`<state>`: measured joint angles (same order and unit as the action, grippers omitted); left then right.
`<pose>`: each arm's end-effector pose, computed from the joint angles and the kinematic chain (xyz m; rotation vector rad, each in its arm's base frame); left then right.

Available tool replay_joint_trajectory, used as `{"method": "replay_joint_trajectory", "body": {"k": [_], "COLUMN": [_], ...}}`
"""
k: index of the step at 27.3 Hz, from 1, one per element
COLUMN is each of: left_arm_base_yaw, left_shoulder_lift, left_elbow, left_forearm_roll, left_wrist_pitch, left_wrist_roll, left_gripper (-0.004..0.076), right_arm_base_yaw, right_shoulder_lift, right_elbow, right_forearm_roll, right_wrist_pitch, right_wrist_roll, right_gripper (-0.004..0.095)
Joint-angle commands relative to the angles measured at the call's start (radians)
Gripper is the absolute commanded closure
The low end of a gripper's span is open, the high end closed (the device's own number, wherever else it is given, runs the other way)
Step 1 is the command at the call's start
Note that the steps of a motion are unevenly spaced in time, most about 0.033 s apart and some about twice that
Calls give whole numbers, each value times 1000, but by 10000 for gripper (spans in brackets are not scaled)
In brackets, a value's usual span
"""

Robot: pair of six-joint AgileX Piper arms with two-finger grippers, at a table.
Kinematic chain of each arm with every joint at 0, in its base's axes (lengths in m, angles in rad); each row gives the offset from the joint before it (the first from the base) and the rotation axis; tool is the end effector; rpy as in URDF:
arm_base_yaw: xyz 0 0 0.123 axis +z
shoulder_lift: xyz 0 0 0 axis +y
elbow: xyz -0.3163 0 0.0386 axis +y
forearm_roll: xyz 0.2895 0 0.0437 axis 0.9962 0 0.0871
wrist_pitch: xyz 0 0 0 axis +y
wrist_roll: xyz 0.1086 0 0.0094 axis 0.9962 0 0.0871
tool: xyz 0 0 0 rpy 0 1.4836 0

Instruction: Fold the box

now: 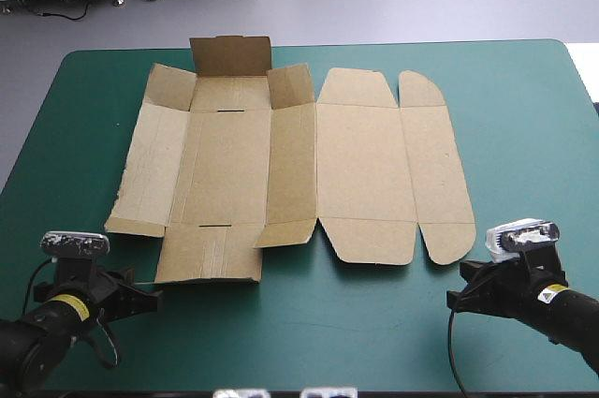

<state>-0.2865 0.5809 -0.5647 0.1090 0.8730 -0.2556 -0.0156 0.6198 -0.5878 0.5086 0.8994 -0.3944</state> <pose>0.1202 -0.0259 0.2899 0.0796 2.3687 -0.1288 0.1281 0.0396 0.3018 -0.2430 2.2995 0.4194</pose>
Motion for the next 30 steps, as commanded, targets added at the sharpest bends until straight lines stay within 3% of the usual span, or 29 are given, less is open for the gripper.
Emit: {"method": "replay_joint_trajectory", "body": {"k": [1, 7, 13, 21, 27, 30], "left_arm_base_yaw": [-7, 1, 143, 457, 554, 554], "left_shoulder_lift": [81, 383, 600, 771, 816, 825], "left_elbow": [-96, -371, -529, -668, -697, -697], "left_forearm_roll": [-10, -141, -543, -940, -849, -778], "left_wrist_pitch": [-24, -19, 75, 383, 356, 292], "left_wrist_roll": [-16, 108, 407, 701, 747, 729], "left_gripper": [729, 719, 716, 716, 715, 646], "right_arm_base_yaw": [3, 3, 3, 3, 3, 3], "right_shoulder_lift": [50, 155, 177, 177, 177, 177], "right_elbow": [-30, -123, -146, -146, -145, -145], "right_forearm_roll": [29, 18, 17, 17, 21, 21], "right_wrist_pitch": [-55, -44, -29, -27, -27, -24], "right_wrist_roll": [-4, -8, -11, -11, -11, -11], "right_gripper": [914, 914, 914, 914, 914, 914]}}
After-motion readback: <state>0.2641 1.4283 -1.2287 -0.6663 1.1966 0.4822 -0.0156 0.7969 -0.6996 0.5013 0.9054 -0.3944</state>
